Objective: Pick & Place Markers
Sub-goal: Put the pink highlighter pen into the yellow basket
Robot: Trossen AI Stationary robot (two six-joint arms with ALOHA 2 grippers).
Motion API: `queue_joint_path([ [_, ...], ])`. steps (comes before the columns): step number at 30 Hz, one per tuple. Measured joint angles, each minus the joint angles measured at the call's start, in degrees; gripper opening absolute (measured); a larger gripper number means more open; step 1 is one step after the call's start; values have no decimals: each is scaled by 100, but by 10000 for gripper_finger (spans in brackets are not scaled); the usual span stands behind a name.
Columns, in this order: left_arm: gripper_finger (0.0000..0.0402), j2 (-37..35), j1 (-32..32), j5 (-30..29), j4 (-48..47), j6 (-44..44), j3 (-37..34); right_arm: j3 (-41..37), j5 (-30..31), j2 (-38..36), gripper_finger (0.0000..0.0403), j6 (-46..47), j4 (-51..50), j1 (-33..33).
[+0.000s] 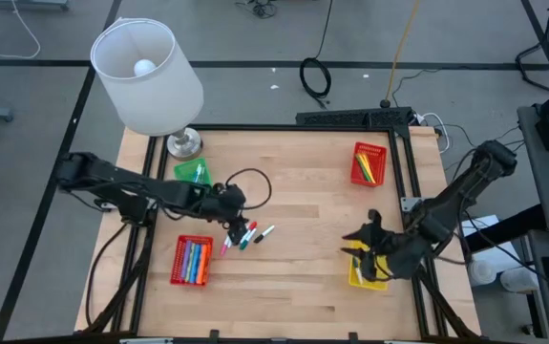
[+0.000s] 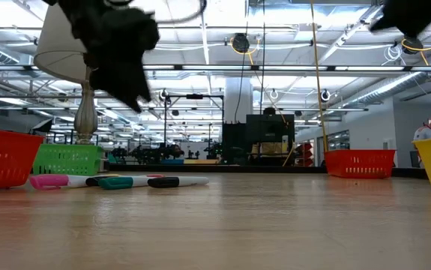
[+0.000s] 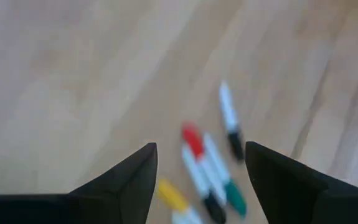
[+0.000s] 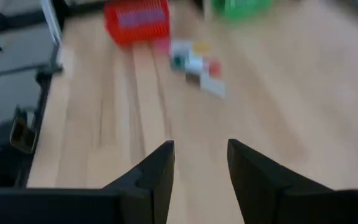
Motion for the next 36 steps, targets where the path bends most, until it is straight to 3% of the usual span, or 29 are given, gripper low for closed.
queue_joint_path([
  [6,258,509,-26,1016,-1650,-1673,4,0,345,-66,137,-2391,1514,-347],
  [9,270,755,-114,1203,-2287,-2184,-4,0,336,-66,137,-3228,2128,-523],
  [12,280,923,-209,1222,-2297,-2271,-4,0,326,-66,137,-3725,2422,-665],
  [29,261,1797,-336,1166,-1703,-2067,24,0,315,-29,136,-3868,2491,-962],
  [36,245,1708,-353,1115,-1490,-890,1,0,313,-29,136,-3868,2490,-962],
])
